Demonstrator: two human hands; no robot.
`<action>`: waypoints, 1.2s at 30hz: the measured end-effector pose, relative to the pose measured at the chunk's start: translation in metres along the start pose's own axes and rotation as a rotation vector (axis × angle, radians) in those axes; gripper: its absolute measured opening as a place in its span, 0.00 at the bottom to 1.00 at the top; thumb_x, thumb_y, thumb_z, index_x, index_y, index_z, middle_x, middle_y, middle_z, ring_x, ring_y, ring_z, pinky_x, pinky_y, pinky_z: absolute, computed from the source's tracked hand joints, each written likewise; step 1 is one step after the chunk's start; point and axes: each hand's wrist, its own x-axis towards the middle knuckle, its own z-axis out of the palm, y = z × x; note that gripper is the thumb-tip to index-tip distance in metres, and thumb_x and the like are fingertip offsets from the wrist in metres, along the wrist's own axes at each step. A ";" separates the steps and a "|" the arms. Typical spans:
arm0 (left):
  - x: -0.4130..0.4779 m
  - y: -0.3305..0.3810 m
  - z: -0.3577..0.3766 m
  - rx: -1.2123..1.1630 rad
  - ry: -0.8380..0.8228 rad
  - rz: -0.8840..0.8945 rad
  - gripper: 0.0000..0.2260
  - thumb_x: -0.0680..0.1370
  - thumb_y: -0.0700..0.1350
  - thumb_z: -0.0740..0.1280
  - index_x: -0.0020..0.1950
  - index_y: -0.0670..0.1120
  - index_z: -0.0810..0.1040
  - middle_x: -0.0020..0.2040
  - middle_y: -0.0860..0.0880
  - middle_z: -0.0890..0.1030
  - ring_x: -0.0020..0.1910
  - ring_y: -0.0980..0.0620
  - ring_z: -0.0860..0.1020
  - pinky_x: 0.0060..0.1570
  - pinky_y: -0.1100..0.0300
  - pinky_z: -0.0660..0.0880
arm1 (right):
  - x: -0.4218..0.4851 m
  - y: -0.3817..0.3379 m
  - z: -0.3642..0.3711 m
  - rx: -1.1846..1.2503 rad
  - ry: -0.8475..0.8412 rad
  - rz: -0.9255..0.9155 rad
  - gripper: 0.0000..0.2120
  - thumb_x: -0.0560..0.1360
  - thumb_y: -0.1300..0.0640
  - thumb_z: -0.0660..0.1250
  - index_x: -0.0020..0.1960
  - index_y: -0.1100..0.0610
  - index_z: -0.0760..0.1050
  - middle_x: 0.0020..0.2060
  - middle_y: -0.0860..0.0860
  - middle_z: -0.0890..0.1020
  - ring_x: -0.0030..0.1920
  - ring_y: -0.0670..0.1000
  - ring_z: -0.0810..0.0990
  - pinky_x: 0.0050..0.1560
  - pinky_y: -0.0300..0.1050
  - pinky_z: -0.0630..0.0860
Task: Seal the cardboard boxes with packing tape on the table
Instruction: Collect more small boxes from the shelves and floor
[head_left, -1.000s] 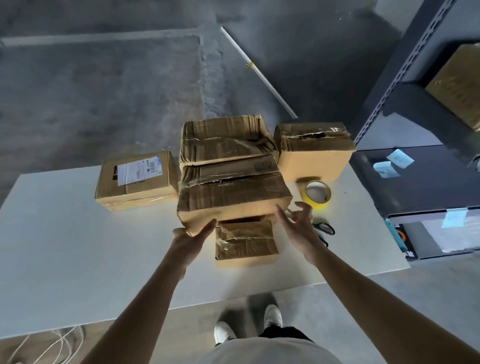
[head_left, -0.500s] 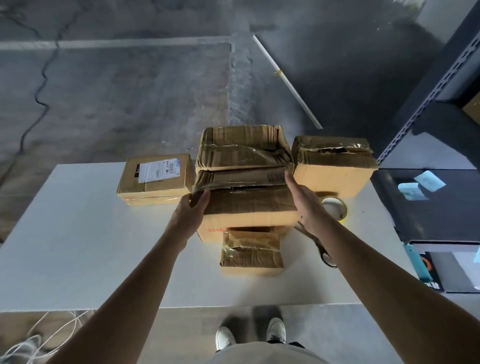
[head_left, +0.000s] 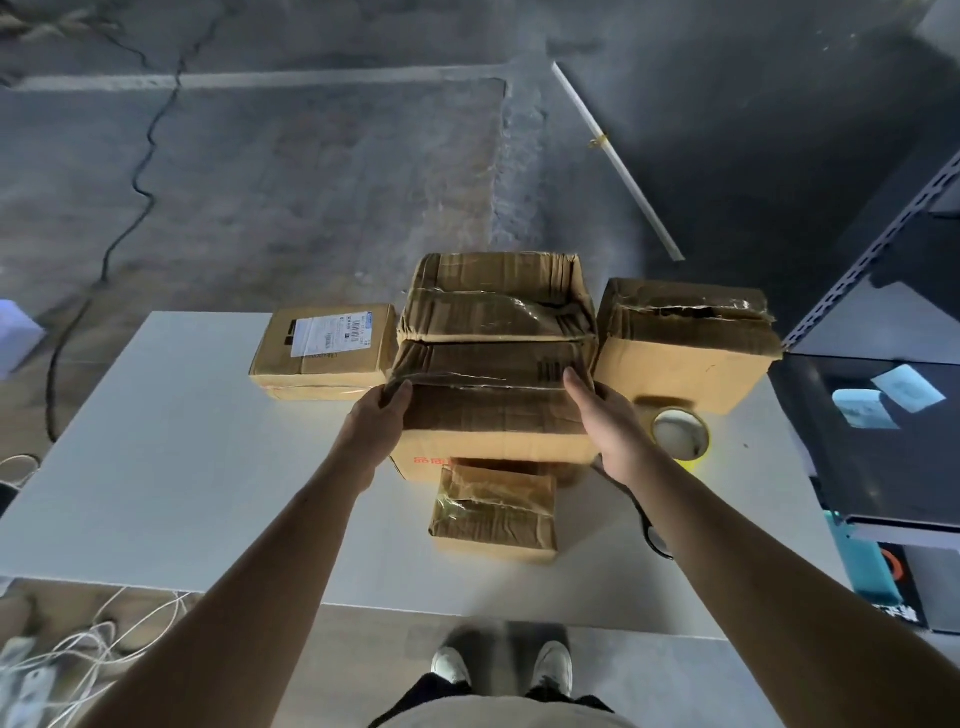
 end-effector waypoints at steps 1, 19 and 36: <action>0.000 0.000 0.002 0.005 0.021 -0.003 0.21 0.84 0.58 0.54 0.67 0.45 0.71 0.51 0.46 0.77 0.51 0.48 0.76 0.44 0.58 0.73 | 0.000 0.000 0.000 -0.003 0.009 -0.005 0.33 0.74 0.35 0.67 0.71 0.55 0.72 0.60 0.51 0.79 0.60 0.53 0.76 0.59 0.48 0.72; 0.013 -0.031 -0.072 -0.097 0.131 0.009 0.12 0.84 0.53 0.56 0.62 0.49 0.72 0.50 0.45 0.79 0.48 0.46 0.79 0.42 0.54 0.76 | -0.024 -0.024 0.083 -0.059 -0.018 -0.064 0.31 0.78 0.37 0.63 0.72 0.57 0.69 0.68 0.55 0.74 0.68 0.57 0.71 0.70 0.54 0.65; 0.041 -0.106 -0.225 -0.169 0.153 -0.033 0.09 0.83 0.48 0.58 0.58 0.46 0.73 0.46 0.44 0.79 0.42 0.48 0.77 0.35 0.56 0.69 | -0.053 -0.029 0.253 -0.222 -0.097 -0.084 0.35 0.74 0.27 0.58 0.73 0.47 0.67 0.64 0.47 0.75 0.62 0.52 0.73 0.63 0.51 0.71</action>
